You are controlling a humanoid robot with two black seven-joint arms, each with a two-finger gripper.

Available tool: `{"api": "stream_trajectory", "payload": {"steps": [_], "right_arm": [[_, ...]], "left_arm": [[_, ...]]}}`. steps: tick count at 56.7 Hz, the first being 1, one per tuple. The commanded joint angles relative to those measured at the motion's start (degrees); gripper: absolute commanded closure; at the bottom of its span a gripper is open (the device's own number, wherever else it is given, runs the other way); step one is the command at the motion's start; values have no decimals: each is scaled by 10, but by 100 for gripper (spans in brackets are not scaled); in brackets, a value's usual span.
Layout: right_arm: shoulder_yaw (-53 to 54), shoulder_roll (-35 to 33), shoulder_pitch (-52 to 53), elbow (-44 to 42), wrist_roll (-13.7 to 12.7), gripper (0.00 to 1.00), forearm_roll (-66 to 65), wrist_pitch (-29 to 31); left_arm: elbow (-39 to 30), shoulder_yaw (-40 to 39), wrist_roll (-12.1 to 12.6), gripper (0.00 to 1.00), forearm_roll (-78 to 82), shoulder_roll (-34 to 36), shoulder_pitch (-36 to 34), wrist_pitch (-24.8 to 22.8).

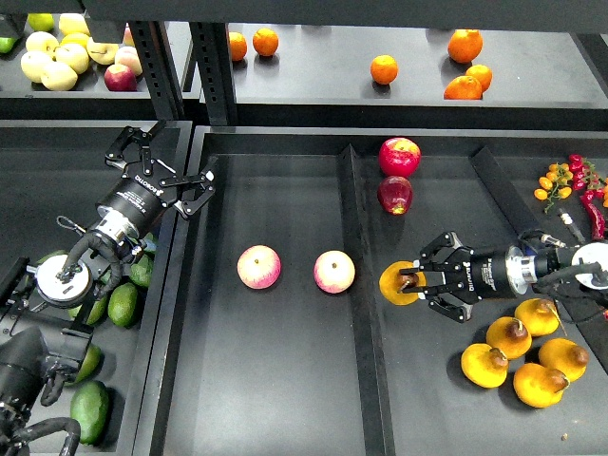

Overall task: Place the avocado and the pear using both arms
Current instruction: 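Carry the fruit half into the bin of fruit halves and lower it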

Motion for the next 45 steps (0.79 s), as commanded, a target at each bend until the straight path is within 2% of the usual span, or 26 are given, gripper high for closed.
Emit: {"api": "stream_trajectory", "payload": {"steps": [1,26,30,31,45], "right_arm": [[0,11,-18,-20,0,96,-1,0],[8,51,-54,-60,0,93,0,0],[7,52,-55,-61,0,87,0,0],[7,52,-55,-68,0,83,1,0],[8,59,-62,-91,0,66,-2,0]], "left_arm": [[1,0,0,1,1,0,0,0],[1,1,0,1,0,0,0,0],[1,1,0,1,0,0,0,0],[1,1,0,1,0,0,0,0],[1,-1,-1,1,0,0,0,0]]}}
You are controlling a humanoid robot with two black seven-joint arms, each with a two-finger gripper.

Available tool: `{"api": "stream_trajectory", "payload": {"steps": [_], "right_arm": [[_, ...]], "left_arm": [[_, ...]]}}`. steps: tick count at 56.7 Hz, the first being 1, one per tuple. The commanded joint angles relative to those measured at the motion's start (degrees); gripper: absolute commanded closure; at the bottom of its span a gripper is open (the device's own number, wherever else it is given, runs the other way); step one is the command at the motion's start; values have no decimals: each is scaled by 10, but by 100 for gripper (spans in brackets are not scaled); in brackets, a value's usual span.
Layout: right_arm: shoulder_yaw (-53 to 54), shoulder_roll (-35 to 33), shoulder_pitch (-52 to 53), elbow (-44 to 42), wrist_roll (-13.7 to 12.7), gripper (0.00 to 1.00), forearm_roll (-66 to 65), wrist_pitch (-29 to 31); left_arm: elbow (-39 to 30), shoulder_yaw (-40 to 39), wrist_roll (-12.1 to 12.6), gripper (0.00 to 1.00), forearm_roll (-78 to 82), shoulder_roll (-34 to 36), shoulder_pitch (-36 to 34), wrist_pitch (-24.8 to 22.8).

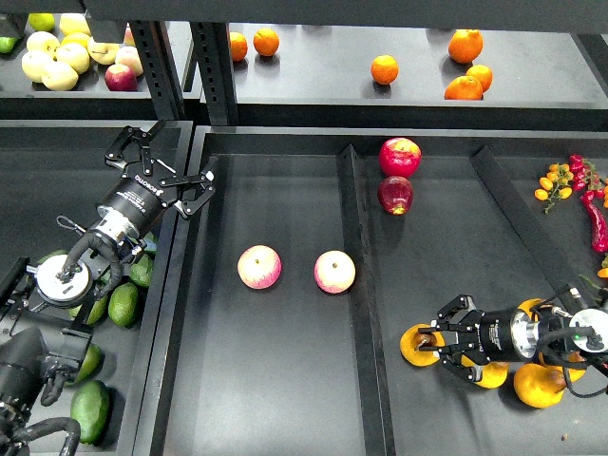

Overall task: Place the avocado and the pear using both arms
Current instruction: 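Carry the fruit half into the bin of fruit halves and lower it, then open the right gripper and lift it off the fruit half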

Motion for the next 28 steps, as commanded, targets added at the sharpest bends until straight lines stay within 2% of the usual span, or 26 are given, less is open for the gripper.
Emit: {"api": "stream_trajectory", "payload": {"steps": [1,14,18,23,28], "right_arm": [[1,4,-6,-6,0,64,-3,0],[12,3,-7,-10,0,46,-5,0],[26,4,-13,-17,0,36,-5,0],[61,3,-28,-19,0,18,-8,0],[95,3,-34,-18,0,13,-15,0]], "left_arm": [[0,-1,0,1,0,0,0,0],[0,-1,0,1,0,0,0,0],[0,-1,0,1,-1,0,1,0],[1,-1,0,1,-3,0,0,0],[1,-1,0,1,-4,0,1,0]]}}
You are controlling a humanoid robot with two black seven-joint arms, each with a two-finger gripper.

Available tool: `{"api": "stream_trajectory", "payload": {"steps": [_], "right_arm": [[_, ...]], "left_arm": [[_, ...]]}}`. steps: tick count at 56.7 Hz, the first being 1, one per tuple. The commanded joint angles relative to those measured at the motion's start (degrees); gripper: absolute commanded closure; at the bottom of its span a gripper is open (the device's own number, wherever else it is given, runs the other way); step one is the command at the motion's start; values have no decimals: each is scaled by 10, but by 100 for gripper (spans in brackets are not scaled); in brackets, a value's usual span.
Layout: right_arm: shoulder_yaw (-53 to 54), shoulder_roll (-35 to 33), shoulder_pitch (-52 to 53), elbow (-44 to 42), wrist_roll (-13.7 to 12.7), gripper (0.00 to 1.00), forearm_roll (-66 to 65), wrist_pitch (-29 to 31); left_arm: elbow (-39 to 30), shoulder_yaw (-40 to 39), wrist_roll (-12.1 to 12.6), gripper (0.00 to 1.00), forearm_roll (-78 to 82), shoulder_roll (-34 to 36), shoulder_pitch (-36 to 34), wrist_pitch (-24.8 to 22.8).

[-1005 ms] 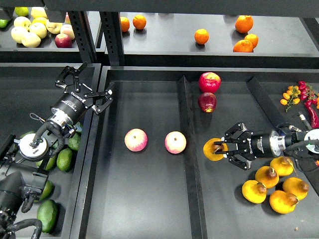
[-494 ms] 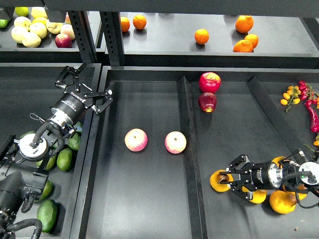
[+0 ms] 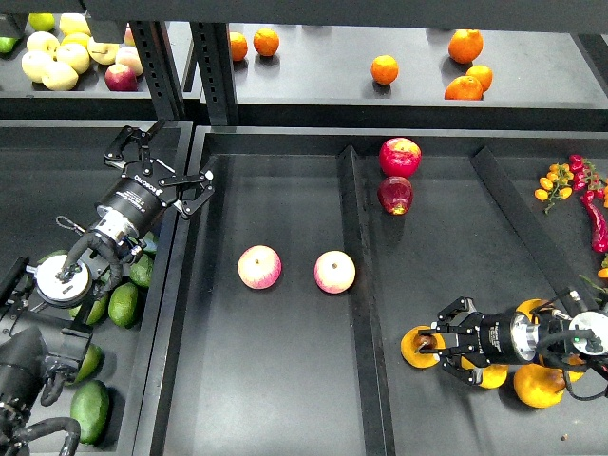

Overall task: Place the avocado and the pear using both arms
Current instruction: 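Open the right gripper and lift it off the fruit half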

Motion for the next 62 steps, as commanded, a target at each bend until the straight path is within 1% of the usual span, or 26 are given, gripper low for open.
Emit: {"api": "stream_trajectory", "payload": {"steps": [1,10,11,13,23,25,37,56,59,62], "right_arm": [[46,-1,-10,-1,0,13,-7,0],[125,-1,-5,-1,0,12,-19,0],[163,-2,-5,-1,0,12,-23,0],[185,-2,-5,-1,0,12,-24,0],[286,4,-4,0,0,2,-29,0],[303,5,-4,0,0,1,-29,0],[423,59,-12,-24,0,1,-30,0],[437,110,-4,-68,0,1,-42,0],[439,121,-1,-81,19,1,-46,0],[446,137,2,-99,44,1,-47,0]], "left_arm": [[-1,0,0,1,-2,0,0,0],[-4,-5,1,1,-2,0,5,0],[-12,-5,1,1,-2,0,10,0],[-15,-6,1,1,-3,0,12,0],[-19,-6,1,1,-3,0,15,0],[-21,-6,1,1,-3,0,14,0],[-31,-7,0,1,-4,0,15,0],[-37,-7,-2,1,-15,0,16,0],[-37,-7,-3,1,-16,0,17,0],[-37,-8,-3,1,-16,0,18,0]]}}
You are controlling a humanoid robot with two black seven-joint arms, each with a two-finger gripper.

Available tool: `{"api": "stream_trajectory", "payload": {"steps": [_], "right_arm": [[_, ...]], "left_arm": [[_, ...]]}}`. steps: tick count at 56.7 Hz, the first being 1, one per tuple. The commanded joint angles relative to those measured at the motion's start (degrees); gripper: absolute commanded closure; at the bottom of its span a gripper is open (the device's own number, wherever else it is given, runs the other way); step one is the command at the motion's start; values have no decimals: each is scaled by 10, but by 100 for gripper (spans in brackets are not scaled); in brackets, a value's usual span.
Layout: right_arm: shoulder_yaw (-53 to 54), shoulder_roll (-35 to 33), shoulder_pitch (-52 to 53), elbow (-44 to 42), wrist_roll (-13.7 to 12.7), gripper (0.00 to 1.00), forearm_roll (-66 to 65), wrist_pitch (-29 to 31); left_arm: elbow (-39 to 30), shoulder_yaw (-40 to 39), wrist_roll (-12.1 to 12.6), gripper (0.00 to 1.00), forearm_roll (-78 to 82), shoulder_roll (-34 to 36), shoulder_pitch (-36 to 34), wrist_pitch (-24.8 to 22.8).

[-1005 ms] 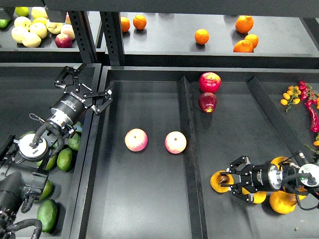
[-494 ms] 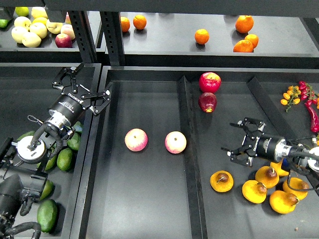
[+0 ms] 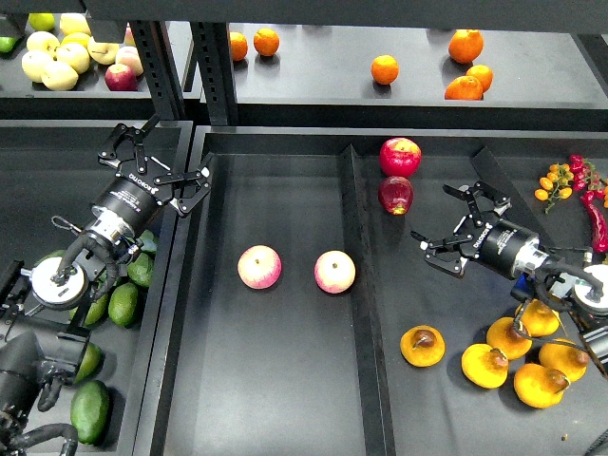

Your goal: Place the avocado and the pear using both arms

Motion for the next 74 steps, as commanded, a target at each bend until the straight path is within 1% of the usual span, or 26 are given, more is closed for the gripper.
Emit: {"api": "stream_trajectory", "payload": {"steps": [1,5,6,10,15,17,21,23,43,49,53,68,74], "right_arm": [[30,41,8,-49,58,1,-3,0],[75,75,15,-90,95,1,-4,0],[85,82,17,-95,100,1,-5,0],[147,85,27,-122,131,1,-15,0],[196,85,33,-128,152,1,-48,0],[211,85,35,-128,165,1,-72,0],[227,85,36,-128,184,1,-103,0],[233,85,36,-128,189,1,-111,0],[241,85,42,-123,191,1,-184,0],[241,85,42,-123,190,1,-186,0],[244,85,42,-122,190,1,-186,0],[252,85,42,-121,188,1,-186,0],[252,85,42,-117,187,1,-186,0]], "left_arm": [[0,-1,-3,1,-4,0,1,0],[-1,0,-4,1,-16,0,1,0],[-1,-1,-4,1,-18,0,1,0],[-2,-1,-6,1,-26,0,1,0],[-8,-1,-17,1,-26,0,3,0],[-11,-1,-23,1,-27,0,7,0],[-14,-1,-27,1,-27,0,8,0],[-13,0,-28,1,-27,0,8,0],[-5,4,-27,1,-35,0,6,0],[0,6,-24,1,-34,0,3,0],[11,12,-24,1,-35,0,-2,0],[11,21,-26,1,-35,0,-4,0],[19,22,-26,1,-35,0,-15,0]]}}
